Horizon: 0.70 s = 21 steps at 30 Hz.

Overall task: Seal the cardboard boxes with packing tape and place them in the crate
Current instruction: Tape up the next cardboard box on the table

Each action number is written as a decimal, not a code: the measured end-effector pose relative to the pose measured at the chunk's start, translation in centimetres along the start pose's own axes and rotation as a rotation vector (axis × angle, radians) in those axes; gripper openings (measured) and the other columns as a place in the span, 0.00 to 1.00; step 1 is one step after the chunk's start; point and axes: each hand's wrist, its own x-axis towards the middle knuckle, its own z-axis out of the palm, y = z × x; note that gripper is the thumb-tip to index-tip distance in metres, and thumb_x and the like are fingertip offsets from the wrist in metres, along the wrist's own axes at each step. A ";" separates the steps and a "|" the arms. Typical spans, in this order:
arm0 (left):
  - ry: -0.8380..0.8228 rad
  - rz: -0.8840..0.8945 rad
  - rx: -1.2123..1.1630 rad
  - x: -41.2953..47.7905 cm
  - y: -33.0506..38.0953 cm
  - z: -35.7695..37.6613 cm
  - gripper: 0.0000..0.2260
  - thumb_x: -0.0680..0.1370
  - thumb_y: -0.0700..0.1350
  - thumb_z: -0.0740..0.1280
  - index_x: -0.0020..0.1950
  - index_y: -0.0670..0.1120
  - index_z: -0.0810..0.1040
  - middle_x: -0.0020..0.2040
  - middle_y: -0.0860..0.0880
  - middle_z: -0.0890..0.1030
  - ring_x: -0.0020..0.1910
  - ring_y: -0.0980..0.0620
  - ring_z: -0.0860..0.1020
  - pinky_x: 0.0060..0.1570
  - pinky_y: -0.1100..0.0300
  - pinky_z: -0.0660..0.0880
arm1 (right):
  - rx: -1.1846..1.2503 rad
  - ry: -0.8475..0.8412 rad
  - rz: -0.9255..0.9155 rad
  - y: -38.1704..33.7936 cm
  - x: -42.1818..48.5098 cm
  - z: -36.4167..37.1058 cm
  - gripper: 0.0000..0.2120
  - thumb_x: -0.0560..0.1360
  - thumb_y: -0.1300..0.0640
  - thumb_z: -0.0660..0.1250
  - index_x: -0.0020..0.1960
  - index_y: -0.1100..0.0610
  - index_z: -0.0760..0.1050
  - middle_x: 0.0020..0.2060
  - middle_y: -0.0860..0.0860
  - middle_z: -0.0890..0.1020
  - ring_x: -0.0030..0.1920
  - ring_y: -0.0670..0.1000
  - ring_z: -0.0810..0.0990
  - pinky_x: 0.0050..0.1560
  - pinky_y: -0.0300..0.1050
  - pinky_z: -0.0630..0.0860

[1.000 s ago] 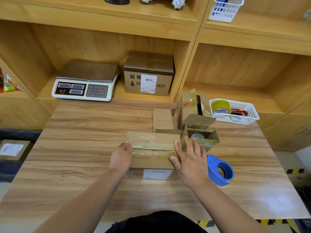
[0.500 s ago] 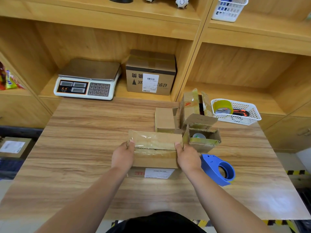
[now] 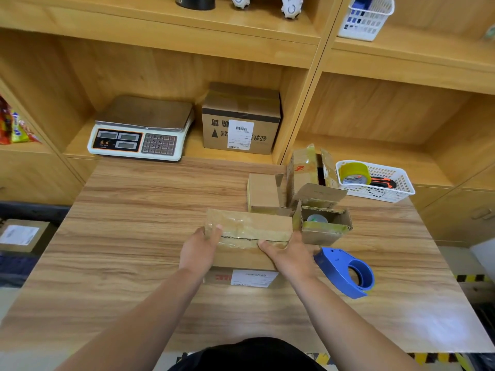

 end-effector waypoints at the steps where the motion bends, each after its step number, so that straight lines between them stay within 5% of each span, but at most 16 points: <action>1: -0.029 0.005 0.001 -0.1 0.0 -0.1 0.21 0.74 0.60 0.65 0.60 0.47 0.73 0.48 0.52 0.80 0.49 0.47 0.77 0.45 0.58 0.69 | 0.014 0.003 -0.002 0.0 0.0 0.1 0.34 0.67 0.35 0.69 0.62 0.56 0.64 0.50 0.50 0.75 0.57 0.55 0.73 0.52 0.49 0.72; 5: -0.098 0.018 -0.066 0.0 -0.5 -0.2 0.18 0.69 0.55 0.73 0.54 0.51 0.73 0.46 0.54 0.80 0.47 0.52 0.78 0.46 0.58 0.74 | 0.068 0.002 -0.018 0.4 0.6 0.2 0.30 0.70 0.38 0.69 0.61 0.58 0.66 0.55 0.54 0.79 0.59 0.57 0.76 0.57 0.52 0.74; 11: -0.103 0.032 -0.101 0.2 -0.7 -0.1 0.14 0.77 0.53 0.65 0.58 0.47 0.74 0.45 0.54 0.79 0.48 0.51 0.78 0.46 0.57 0.72 | 0.071 0.019 -0.083 1.5 1.1 0.2 0.13 0.79 0.44 0.59 0.53 0.54 0.69 0.43 0.49 0.78 0.53 0.56 0.77 0.51 0.49 0.72; 17: -0.053 0.015 -0.102 0.4 -1.0 0.4 0.22 0.82 0.53 0.54 0.71 0.41 0.68 0.65 0.41 0.75 0.64 0.42 0.71 0.63 0.53 0.67 | 0.277 0.111 -0.048 1.7 1.0 0.7 0.20 0.82 0.49 0.52 0.65 0.57 0.73 0.56 0.55 0.80 0.59 0.57 0.75 0.60 0.49 0.71; 21: 0.015 0.001 -0.172 0.2 -1.0 0.7 0.21 0.83 0.53 0.51 0.67 0.41 0.72 0.56 0.47 0.76 0.53 0.48 0.71 0.52 0.59 0.64 | 0.336 0.116 0.040 1.5 1.2 0.7 0.20 0.82 0.47 0.50 0.60 0.56 0.76 0.50 0.55 0.79 0.56 0.57 0.76 0.58 0.50 0.71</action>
